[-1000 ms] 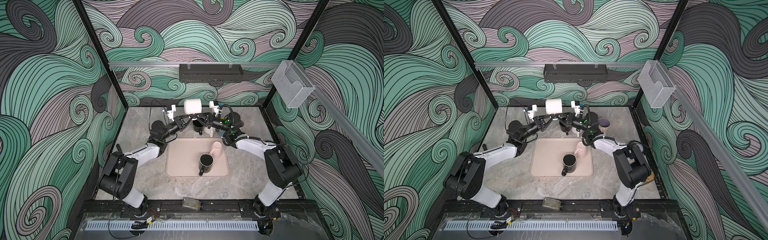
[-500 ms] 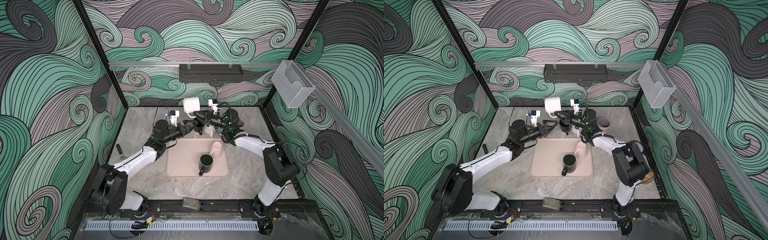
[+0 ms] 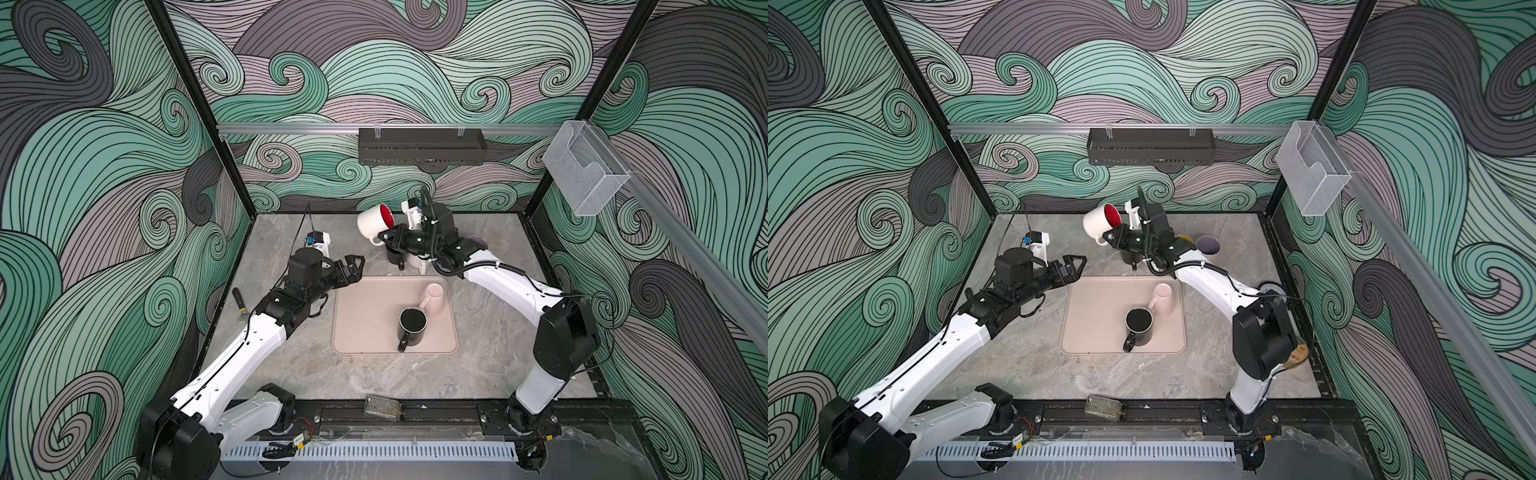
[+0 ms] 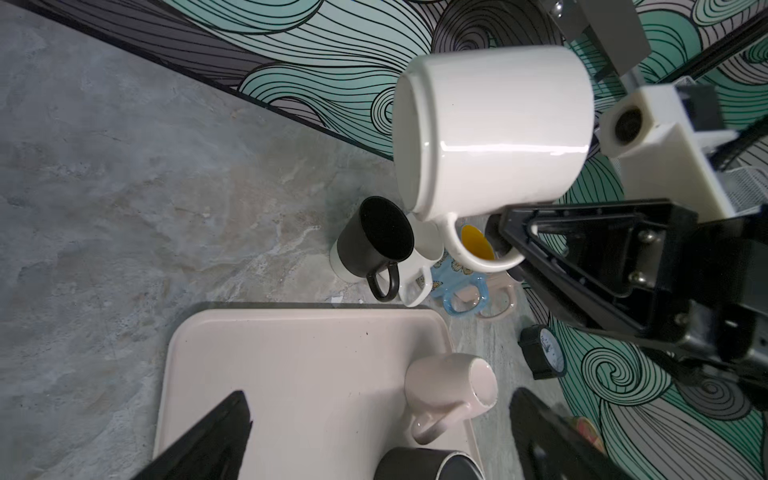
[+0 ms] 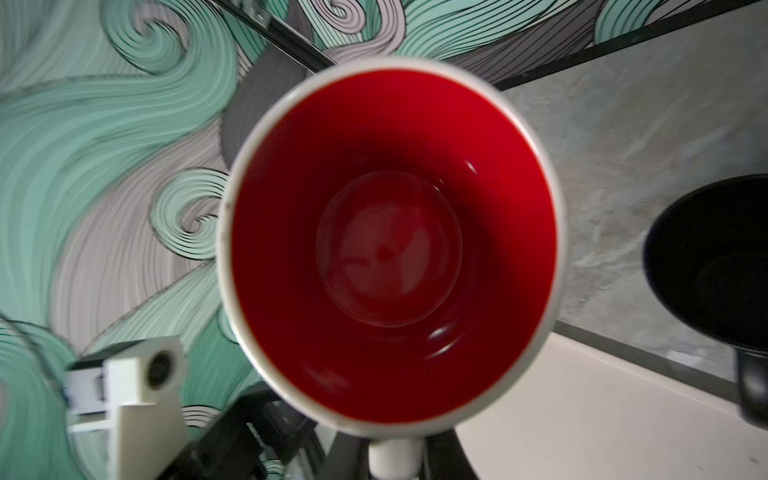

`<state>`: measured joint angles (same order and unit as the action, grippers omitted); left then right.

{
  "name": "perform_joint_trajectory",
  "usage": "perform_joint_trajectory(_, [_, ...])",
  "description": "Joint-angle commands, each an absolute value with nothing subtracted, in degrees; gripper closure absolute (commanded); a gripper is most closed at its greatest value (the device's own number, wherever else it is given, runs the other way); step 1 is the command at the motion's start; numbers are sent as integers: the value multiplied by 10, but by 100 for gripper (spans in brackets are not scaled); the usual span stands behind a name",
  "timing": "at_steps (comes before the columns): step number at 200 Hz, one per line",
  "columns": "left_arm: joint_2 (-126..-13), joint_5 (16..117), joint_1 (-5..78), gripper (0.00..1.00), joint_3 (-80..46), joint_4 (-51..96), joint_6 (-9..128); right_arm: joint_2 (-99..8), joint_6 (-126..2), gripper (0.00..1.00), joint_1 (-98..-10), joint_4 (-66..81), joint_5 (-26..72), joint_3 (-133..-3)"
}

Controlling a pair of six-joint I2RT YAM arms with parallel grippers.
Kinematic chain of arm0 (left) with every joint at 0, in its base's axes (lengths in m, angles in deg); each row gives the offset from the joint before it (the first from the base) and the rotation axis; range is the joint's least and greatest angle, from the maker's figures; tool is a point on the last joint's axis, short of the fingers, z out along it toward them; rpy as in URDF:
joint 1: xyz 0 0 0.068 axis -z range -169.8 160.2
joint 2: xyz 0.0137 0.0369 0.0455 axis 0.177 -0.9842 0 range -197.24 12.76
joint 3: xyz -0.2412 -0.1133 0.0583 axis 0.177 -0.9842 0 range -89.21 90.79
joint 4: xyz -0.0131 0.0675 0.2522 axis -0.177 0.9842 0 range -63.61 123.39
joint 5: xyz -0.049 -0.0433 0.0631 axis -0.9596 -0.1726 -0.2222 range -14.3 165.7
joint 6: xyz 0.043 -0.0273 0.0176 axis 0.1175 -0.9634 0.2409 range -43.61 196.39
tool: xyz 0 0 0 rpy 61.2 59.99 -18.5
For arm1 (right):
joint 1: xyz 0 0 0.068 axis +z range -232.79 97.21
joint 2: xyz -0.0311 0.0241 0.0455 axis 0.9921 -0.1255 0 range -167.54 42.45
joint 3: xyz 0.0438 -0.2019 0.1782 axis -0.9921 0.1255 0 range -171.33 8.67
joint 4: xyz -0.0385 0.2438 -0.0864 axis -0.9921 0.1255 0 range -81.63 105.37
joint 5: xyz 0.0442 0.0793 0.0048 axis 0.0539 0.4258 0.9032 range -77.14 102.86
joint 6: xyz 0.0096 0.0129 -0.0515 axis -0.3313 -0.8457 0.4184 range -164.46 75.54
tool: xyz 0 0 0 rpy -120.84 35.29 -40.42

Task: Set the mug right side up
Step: 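Open the left gripper and pull it back while the right carries the mug, then lower the cream mug upright beside the black mug with the right gripper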

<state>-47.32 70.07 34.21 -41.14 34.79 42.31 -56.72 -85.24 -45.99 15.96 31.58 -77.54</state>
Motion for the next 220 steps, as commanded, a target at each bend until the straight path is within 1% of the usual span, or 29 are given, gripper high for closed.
perform_joint_trajectory(1, [-455,692,339,1,-418,354,472,-570,-723,100,-418,309,125,-870])
perform_joint_trajectory(33, [-441,723,339,1,-418,374,473,-630,-675,100,-374,388,-19,-958])
perform_joint_trajectory(60, [-424,740,339,2,-436,354,468,-690,-662,100,-361,439,-58,-1026])
perform_joint_trajectory(138, [-433,722,339,1,-451,355,440,-793,-671,100,-361,456,-63,-1099])
perform_joint_trajectory(154, [-434,734,339,2,-453,358,433,-812,-679,100,-362,461,-71,-1113])
perform_joint_trajectory(220, [-437,741,338,1,-457,356,446,-881,-710,100,-374,472,-40,-1157])
